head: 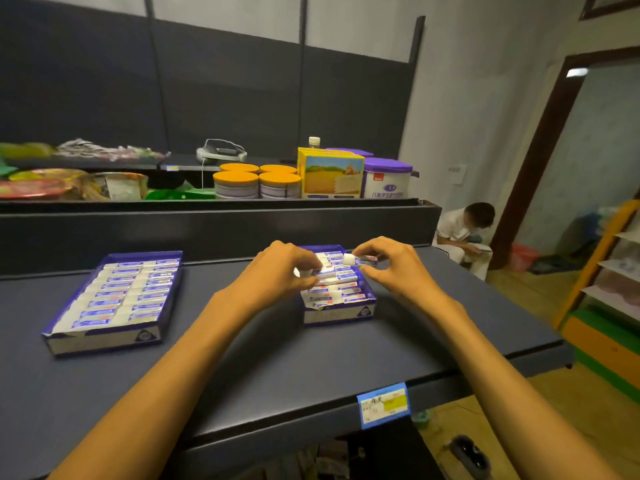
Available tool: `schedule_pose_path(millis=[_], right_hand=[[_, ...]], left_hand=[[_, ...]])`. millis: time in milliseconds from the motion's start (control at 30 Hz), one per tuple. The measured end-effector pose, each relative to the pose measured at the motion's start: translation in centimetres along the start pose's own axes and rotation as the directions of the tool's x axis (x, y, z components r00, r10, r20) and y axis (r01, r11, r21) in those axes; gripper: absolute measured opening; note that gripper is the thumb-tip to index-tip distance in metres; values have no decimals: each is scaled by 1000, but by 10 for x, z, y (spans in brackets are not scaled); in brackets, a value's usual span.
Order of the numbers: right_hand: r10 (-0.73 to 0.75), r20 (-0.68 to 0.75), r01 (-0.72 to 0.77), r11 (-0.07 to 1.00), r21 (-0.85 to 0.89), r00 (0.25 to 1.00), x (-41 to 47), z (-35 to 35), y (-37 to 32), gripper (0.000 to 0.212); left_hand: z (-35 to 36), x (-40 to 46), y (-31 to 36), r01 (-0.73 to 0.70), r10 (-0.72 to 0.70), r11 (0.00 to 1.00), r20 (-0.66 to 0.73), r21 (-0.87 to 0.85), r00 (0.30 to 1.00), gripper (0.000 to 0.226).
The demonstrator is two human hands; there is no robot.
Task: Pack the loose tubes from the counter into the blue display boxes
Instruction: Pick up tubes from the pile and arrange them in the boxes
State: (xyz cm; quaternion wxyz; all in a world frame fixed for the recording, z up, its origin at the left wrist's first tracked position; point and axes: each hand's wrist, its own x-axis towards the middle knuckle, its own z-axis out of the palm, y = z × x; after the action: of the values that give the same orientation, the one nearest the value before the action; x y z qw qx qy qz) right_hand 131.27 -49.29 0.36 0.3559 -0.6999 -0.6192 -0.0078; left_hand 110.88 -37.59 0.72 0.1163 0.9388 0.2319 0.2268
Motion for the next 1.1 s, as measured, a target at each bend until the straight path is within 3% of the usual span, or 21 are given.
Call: schedule_pose_path(millis=[500, 833, 1100], right_hand=[[-58, 98, 48, 993, 104, 993, 24, 13, 18, 27], [-83, 274, 77, 997, 31, 958, 23, 11, 24, 29], [-97, 380, 111, 994, -15, 920, 25, 10, 24, 29]], left_hand=[[11, 12, 15, 47, -119, 947, 211, 319, 970, 27], [13, 14, 26, 87, -181, 909, 196, 408, 964, 35], [13, 12, 18, 124, -193, 925, 163, 360, 967, 33]])
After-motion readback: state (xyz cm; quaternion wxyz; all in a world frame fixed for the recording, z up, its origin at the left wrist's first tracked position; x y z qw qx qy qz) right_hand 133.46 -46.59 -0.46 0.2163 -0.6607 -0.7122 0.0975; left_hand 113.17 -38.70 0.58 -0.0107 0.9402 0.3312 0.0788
